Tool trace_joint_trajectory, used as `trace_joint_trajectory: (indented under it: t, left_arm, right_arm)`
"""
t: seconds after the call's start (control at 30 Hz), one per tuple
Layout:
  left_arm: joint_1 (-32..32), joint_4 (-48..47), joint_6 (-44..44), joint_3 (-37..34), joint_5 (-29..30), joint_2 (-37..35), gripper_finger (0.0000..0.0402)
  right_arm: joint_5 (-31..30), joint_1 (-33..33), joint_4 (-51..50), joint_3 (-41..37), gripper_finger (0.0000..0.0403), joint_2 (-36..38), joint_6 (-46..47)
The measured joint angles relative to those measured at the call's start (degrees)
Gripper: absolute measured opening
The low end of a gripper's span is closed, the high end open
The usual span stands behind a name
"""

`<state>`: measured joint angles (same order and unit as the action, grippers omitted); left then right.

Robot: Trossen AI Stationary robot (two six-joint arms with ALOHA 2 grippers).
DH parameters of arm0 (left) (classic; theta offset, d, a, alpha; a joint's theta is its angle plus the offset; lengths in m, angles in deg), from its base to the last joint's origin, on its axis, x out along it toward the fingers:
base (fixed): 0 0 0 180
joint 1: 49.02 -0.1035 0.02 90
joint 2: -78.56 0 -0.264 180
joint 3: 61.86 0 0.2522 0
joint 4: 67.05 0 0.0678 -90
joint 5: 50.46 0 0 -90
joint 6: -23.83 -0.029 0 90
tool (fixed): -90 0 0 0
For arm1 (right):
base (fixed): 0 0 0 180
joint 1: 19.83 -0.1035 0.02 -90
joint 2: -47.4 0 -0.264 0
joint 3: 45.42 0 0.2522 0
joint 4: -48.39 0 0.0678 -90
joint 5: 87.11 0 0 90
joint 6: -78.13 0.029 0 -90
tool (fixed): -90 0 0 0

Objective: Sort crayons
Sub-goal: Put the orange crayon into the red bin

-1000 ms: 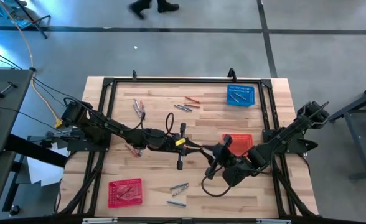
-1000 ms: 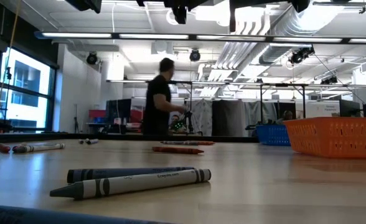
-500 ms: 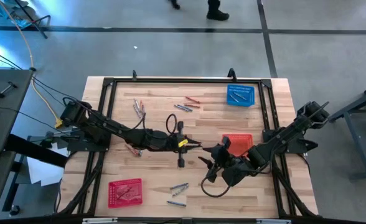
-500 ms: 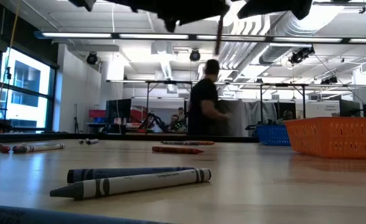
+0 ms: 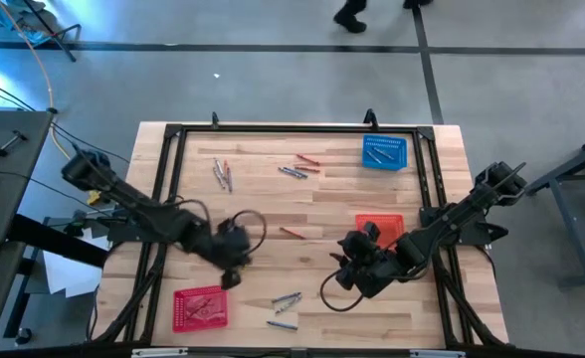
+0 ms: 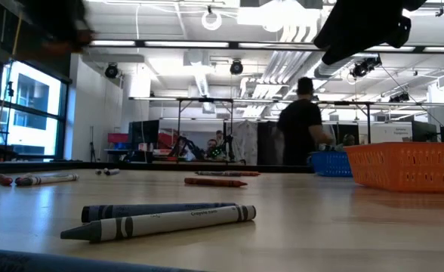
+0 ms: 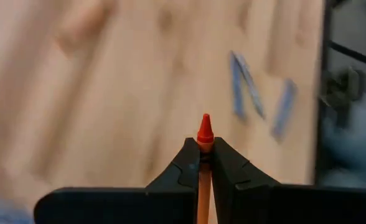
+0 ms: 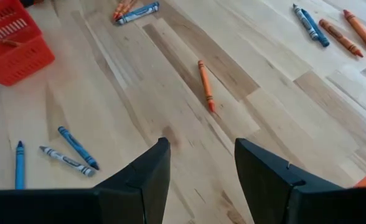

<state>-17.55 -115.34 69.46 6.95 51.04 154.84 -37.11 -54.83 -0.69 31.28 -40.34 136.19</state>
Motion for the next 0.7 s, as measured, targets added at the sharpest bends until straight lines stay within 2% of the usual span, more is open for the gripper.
trace_joint_trajectory:
  t: [0.17,0.4,0.57,0.7]
  left_arm:
    - [8.80,-2.73,14.23,0.02,-0.08,0.17,0.0001]
    - [17.66,-8.19,34.20,0.02,5.43,4.13,0.0001]
    - [21.18,-8.22,44.43,0.02,3.32,9.91,0.0005]
    - [21.99,-8.16,48.29,0.00,0.92,14.36,0.0019]
  right_arm:
    - [-0.03,0.13,-0.07,0.00,0.0172,0.00,-1.36]
    - [-0.03,0.15,-0.12,0.00,0.0172,0.00,-4.32]
    - [0.79,0.15,-1.21,0.00,0.0172,0.00,-5.91]
    - [0.84,0.28,-1.32,0.00,0.0172,0.00,-8.95]
